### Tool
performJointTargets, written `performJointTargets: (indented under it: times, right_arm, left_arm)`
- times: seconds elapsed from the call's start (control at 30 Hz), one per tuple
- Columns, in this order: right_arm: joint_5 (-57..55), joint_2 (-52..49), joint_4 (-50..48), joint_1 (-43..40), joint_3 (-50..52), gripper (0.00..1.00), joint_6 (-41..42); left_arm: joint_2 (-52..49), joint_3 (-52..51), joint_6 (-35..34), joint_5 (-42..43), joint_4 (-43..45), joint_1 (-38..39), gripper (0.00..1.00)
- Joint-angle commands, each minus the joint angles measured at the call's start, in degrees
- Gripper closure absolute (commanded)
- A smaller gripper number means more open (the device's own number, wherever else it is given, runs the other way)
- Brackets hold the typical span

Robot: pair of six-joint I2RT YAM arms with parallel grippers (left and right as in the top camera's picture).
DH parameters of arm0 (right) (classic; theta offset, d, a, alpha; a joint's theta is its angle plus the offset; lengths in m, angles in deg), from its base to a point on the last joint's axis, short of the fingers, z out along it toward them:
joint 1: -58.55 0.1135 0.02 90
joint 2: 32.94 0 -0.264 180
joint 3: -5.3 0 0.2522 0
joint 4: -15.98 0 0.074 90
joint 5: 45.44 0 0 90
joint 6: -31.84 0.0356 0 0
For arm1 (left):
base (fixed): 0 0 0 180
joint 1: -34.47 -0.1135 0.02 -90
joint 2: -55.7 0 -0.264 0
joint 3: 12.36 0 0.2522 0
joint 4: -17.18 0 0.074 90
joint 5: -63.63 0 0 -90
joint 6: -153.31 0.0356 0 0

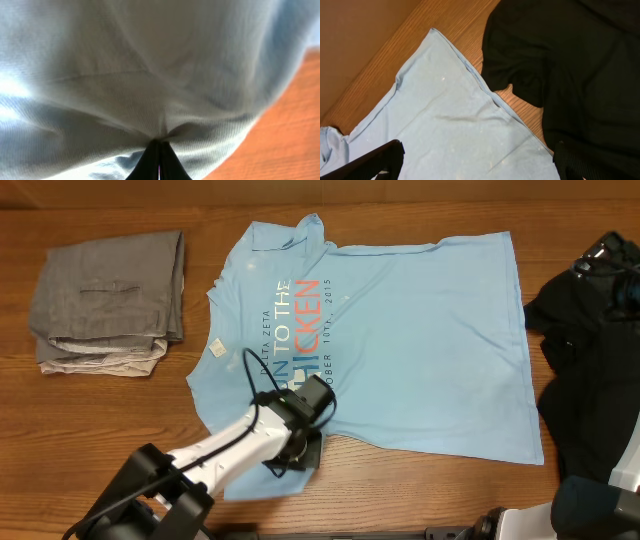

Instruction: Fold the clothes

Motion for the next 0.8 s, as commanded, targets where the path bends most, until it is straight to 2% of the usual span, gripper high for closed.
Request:
performJointTargets:
  times: [0.0,0.13,0.37,0.47,0.57,0.77]
  right_arm:
    - [-0.1,0.6,-0.1,0.2,-0.4,0.00,0.4]
    - [-0.1,0.6,-0.1,0.2,-0.4,0.00,0.5]
    - [-0.1,0.6,-0.2,0.2,-0.4,0.00,0.4]
    - [-0.1,0.6,-0.2,0.2,-0.4,0.00,0.5]
    - [-0.1,0.6,-0.2,0.2,-0.4,0.00,0.5]
    - [-0.1,0.6,-0.1,0.2,-0.4,0.00,0.4]
  left_arm:
    - [-1.1,-0.3,-2.4,-0.8,-3.5,2.1,0.96]
    - [-1.0,-0.1,-5.3,-6.8,-7.5,1.2,0.96]
    - [1.8,6.0,-2.6,-6.9,-9.0,-2.0,0.93]
    - [5.1,13.4,-1.6,-7.1,-13.4,-2.0,0.93]
    - [9.4,19.4,-1.6,-7.4,-16.4,-2.0,0.89]
    - [15.8,22.2,-2.9,-7.1,-23.5,-3.5,0.83]
